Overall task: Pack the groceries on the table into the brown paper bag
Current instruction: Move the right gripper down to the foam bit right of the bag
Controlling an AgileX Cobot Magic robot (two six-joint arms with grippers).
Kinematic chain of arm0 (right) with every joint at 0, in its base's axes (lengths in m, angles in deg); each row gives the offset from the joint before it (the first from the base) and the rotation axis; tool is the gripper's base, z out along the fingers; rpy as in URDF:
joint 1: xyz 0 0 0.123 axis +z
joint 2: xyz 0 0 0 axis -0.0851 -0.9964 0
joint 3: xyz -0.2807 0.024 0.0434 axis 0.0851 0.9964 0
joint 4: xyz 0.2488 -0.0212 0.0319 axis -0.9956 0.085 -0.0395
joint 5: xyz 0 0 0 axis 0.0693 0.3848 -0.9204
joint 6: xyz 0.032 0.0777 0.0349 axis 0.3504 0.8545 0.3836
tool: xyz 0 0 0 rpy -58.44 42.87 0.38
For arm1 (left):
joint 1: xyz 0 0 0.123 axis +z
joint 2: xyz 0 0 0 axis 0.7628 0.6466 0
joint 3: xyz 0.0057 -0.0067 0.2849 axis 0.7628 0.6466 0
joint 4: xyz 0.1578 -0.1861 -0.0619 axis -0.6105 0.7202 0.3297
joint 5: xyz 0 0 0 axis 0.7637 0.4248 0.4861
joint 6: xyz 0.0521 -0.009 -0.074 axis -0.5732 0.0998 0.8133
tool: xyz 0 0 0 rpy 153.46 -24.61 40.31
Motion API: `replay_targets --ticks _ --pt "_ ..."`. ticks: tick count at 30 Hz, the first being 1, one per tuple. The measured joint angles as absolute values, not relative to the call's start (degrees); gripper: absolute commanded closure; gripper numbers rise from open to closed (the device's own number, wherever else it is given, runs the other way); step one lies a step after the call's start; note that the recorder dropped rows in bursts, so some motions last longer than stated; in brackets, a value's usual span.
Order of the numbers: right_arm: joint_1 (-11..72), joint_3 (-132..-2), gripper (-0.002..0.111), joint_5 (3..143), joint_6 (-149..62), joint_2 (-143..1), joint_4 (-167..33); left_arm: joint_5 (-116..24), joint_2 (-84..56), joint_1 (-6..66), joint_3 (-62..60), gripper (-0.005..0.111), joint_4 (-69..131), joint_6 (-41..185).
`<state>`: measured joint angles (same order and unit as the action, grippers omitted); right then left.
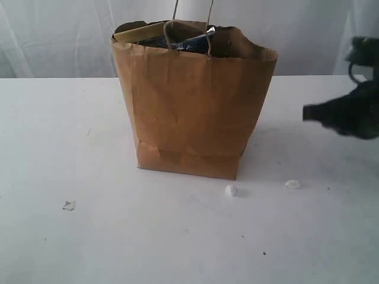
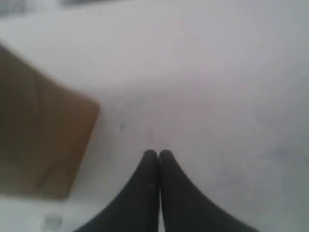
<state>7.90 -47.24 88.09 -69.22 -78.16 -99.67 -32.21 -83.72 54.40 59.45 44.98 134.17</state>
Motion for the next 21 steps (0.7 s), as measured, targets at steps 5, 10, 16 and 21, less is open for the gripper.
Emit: replay_targets --ticks 5,10,16,21 --pt "8.3 -49.2 0.108 113.4 -64.9 -80.0 -77.7 -32.2 -83.7 54.4 59.4 0.107 45.0 134.2" --pt "8.3 -58.1 0.108 128.4 -74.8 -88.3 -82.7 -32.2 -83.7 54.4 59.4 0.107 45.0 134.2" --pt "8.6 -68.5 0.107 135.0 -85.7 -99.6 -94.1 -32.2 -83.7 54.4 59.4 0.107 45.0 134.2" --pt "8.6 -70.2 0.082 131.0 -87.4 -102.0 -91.6 -32.2 -83.7 54.4 59.4 0.107 45.0 134.2"
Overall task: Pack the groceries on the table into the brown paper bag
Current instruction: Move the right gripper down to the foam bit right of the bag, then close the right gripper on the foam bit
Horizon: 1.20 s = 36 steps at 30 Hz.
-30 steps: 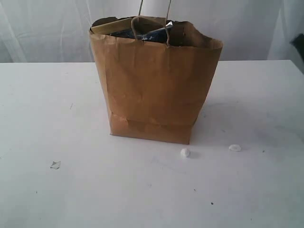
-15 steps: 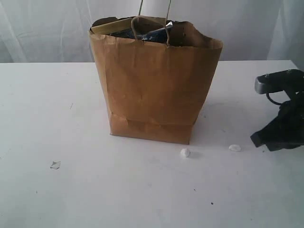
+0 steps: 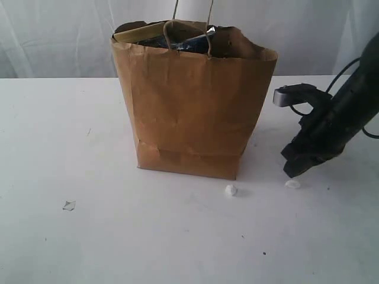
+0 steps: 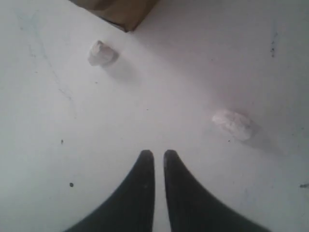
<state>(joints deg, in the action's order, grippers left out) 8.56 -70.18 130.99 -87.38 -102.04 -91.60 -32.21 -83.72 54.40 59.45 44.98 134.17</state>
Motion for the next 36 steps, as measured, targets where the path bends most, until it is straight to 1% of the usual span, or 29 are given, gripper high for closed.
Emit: replay_targets --ticks 3,5,12,20,26,28,30,31,33,35,36 --pt "8.6 -70.2 0.066 128.5 -88.8 -103.0 -90.8 -32.2 -83.7 54.4 59.4 0.107 45.0 134.2" --pt "8.6 -70.2 0.063 125.8 -89.5 -103.9 -90.4 -32.2 -83.7 54.4 59.4 0.107 45.0 134.2" --pt "8.6 -70.2 0.063 115.8 -89.8 -106.0 -87.4 -32.2 -83.7 54.4 59.4 0.107 45.0 134.2" --pt "10.7 -70.2 0.063 115.9 -89.8 -109.0 -87.4 -32.2 -83.7 54.4 59.4 0.107 45.0 134.2" --pt "11.8 -70.2 0.064 115.4 -90.2 -110.9 -82.1 -32.2 -83.7 54.4 59.4 0.107 45.0 134.2" --pt "11.8 -70.2 0.069 115.5 -89.2 -110.9 -80.9 -32.2 -83.7 54.4 59.4 0.107 45.0 134.2" --pt "11.8 -70.2 0.083 116.3 -89.2 -110.9 -80.4 -32.2 -83.7 54.4 59.4 0.107 45.0 134.2" --pt "11.8 -70.2 0.093 116.9 -89.2 -110.9 -79.9 -32.2 -83.7 54.4 59.4 0.107 45.0 134.2" --pt "11.8 -70.2 0.103 118.2 -89.2 -110.9 -78.6 -32.2 -83.7 54.4 59.4 0.107 45.0 134.2" --pt "11.8 -70.2 0.108 119.5 -88.4 -110.9 -78.2 -32.2 -83.7 54.4 59.4 0.107 45.0 134.2" --pt "11.8 -70.2 0.108 120.1 -87.3 -110.9 -78.2 -32.2 -83.7 54.4 59.4 0.107 45.0 134.2"
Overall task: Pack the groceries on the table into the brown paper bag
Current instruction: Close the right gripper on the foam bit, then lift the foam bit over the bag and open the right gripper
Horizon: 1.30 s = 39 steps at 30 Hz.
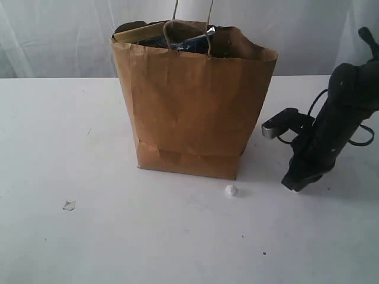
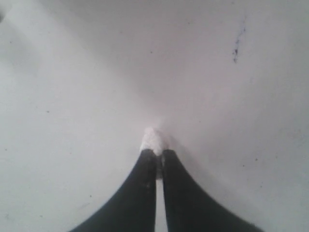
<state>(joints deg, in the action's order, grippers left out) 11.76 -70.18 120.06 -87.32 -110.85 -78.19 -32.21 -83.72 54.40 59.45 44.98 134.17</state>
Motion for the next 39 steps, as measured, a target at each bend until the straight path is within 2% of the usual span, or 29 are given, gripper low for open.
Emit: replay_targets --ticks 9,16,21,29,34,39 --pt "11.8 -72.2 0.108 125.9 -81.0 -101.7 -77.6 -32.2 -83.7 54.4 59.4 0.107 45.0 134.2" --pt "11.8 -74.7 0.108 140.2 -72.6 -87.5 -77.6 -32.2 -83.7 54.4 59.4 0.107 45.0 134.2" --pt "11.8 -78.4 0.108 142.1 -72.2 -77.7 -79.8 -32.2 -83.7 54.4 59.4 0.107 45.0 134.2" --pt "12.4 -85.5 0.108 130.4 -80.1 -73.7 -105.6 -32.2 -83.7 54.4 59.4 0.107 45.0 134.2" --pt "14.8 -86.1 0.108 124.7 -91.0 -78.7 -123.7 -32.2 -83.7 54.4 59.4 0.107 45.0 134.2" --pt "18.0 -86.1 0.108 114.5 -99.6 -85.4 -132.6 -32.2 -83.7 54.4 59.4 0.107 45.0 134.2"
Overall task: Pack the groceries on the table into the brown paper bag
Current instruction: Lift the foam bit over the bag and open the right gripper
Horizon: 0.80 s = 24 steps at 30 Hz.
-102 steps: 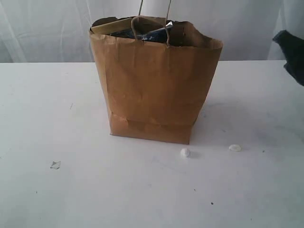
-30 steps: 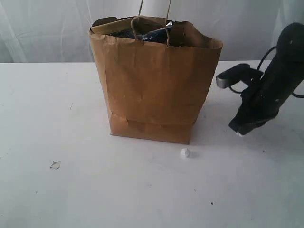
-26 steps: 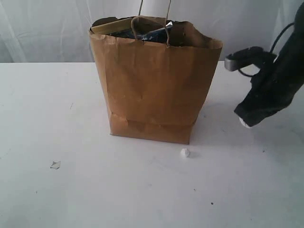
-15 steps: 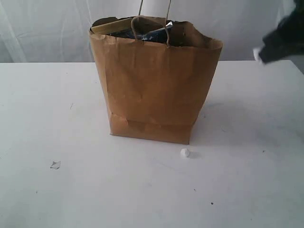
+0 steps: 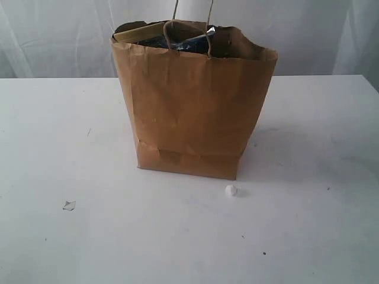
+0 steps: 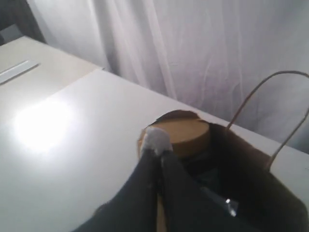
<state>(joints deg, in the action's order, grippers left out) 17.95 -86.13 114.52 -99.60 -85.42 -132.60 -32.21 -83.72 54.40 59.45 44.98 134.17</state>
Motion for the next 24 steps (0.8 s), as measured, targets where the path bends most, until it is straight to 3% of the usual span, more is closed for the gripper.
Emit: replay_targets --ticks 7,13,16,22,24 --pt "20.4 -86.1 0.106 103.9 -105.5 -92.8 -137.3 -32.2 -83.7 54.4 59.4 0.107 45.0 134.2" --pt "20.8 -86.1 0.080 101.2 -110.8 -95.3 -137.4 -32.2 -83.7 54.4 59.4 0.107 45.0 134.2" --pt "20.8 -86.1 0.073 99.0 -111.2 -95.4 -137.4 -32.2 -83.7 54.4 59.4 0.107 45.0 134.2" --pt "20.8 -86.1 0.074 98.7 -111.2 -94.2 -134.3 -32.2 -83.7 54.4 59.4 0.107 45.0 134.2" --pt "20.8 -86.1 0.085 100.3 -109.0 -91.4 -124.9 -32.2 -83.7 54.4 59.4 0.107 45.0 134.2"
